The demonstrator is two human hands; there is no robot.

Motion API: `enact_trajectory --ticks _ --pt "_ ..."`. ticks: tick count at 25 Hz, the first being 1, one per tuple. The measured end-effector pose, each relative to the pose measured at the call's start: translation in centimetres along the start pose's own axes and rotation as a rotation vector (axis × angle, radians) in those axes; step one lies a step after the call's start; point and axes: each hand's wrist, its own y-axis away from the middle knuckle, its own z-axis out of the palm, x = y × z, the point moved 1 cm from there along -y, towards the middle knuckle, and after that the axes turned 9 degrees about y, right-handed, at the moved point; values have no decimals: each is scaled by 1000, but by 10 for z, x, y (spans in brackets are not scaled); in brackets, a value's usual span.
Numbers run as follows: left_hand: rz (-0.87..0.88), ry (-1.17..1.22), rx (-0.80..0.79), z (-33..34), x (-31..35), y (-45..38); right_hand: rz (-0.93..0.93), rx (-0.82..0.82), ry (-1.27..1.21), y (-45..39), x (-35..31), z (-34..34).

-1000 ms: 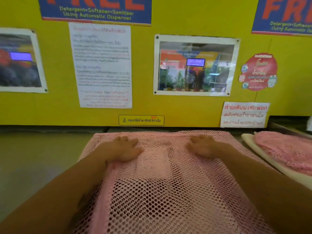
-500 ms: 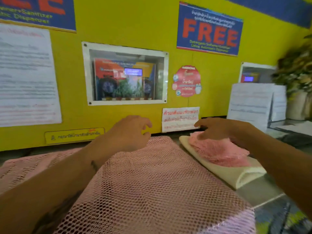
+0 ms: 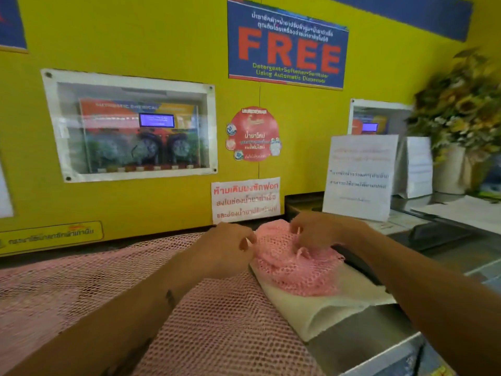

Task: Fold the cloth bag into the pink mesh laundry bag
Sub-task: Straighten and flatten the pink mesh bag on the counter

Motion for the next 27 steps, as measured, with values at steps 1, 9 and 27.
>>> enact_trajectory --ticks 1,9,27 --pt "-14 86 12 4 2 -3 -31 71 -117 -5 0 -7" --pt "-74 323 140 14 4 -13 -242 9 -1088 -20 -19 -46" --pt "-204 171 941 -193 -129 120 -496 533 -236 -50 -145 -68"
